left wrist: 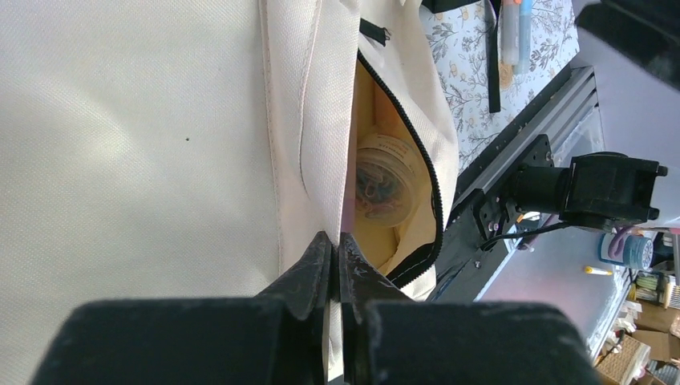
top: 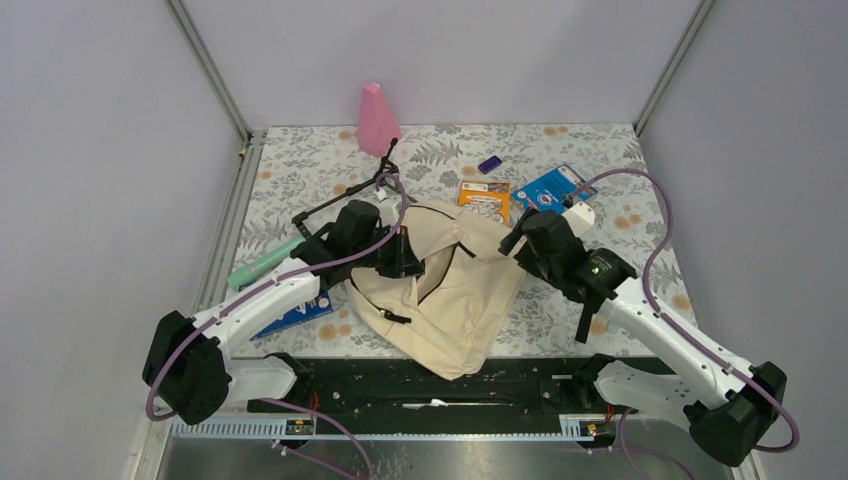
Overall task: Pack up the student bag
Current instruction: Place the stationery in the student bag, then pick up the stationery from the center of the board.
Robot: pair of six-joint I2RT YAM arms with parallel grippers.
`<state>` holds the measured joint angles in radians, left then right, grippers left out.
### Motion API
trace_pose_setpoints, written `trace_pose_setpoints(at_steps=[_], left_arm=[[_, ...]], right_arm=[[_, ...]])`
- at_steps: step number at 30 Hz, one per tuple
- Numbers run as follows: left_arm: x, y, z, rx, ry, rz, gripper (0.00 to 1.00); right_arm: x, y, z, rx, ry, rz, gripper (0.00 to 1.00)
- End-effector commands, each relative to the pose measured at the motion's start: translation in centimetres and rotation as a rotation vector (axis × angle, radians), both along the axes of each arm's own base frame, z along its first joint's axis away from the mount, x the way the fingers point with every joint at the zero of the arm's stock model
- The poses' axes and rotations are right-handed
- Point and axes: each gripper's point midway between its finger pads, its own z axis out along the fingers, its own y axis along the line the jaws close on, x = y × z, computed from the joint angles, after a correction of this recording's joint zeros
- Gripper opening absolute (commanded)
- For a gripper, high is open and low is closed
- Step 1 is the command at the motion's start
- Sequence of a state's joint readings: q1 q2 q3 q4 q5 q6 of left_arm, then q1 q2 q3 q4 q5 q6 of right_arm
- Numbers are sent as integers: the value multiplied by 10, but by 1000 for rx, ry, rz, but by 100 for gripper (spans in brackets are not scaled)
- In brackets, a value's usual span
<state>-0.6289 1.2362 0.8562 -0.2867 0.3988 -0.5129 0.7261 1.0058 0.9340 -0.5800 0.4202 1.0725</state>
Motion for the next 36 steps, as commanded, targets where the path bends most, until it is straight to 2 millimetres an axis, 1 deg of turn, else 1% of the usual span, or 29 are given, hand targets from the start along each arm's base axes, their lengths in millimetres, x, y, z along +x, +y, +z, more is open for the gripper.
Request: trace_pose_setpoints(at_steps=[1, 5, 7, 9, 11, 14, 15, 16, 17, 22, 23, 24, 25, 27, 30, 34, 36], left_arm=[[15, -7, 55, -113, -198, 4, 0], [19, -2, 58, -93, -234, 21, 0], [23, 1, 55, -73, -250, 35, 0], [25, 1, 51, -61, -252, 41, 0], [27, -1, 48, -57, -244, 35, 0], [28, -5, 45, -63, -244, 19, 0], [29, -5, 43, -62, -245, 18, 0], [30, -6, 42, -61, -246, 16, 0], [30, -6, 40, -58, -244, 11, 0], [31, -8, 35, -51, -250, -5, 0], [31, -8, 35, -50, -253, -5, 0], [31, -7, 34, -47, -253, -4, 0], [31, -7, 33, -45, -252, -3, 0], [31, -7, 31, -43, -250, -5, 0], [31, -7, 31, -43, -249, -6, 0], [32, -7, 29, -39, -246, -4, 0], [32, -7, 29, -36, -244, -4, 0]], right_arm=[[6, -75, -14, -358, 53, -37, 88], [14, -100, -38, -344, 147, -54, 91], [14, -122, -44, -366, 180, -123, 98], [13, -144, -47, -406, 191, -184, 100], [9, -164, -51, -422, 208, -235, 100], [4, -190, -63, -364, 241, -299, 100], [0, -199, -69, -340, 261, -333, 100], [-6, -214, -73, -312, 278, -392, 100], [-11, -221, -78, -286, 285, -430, 100], [-34, -238, -102, -147, 286, -594, 100], [-41, -241, -110, -118, 300, -631, 100], [-43, -244, -112, -85, 295, -664, 100], [-46, -244, -118, -48, 298, -685, 100], [-47, -245, -126, -1, 293, -708, 99], [-51, -248, -138, -6, 336, -712, 95], [-50, -249, -145, -2, 366, -695, 90], [-49, -250, -146, -9, 372, -688, 86]])
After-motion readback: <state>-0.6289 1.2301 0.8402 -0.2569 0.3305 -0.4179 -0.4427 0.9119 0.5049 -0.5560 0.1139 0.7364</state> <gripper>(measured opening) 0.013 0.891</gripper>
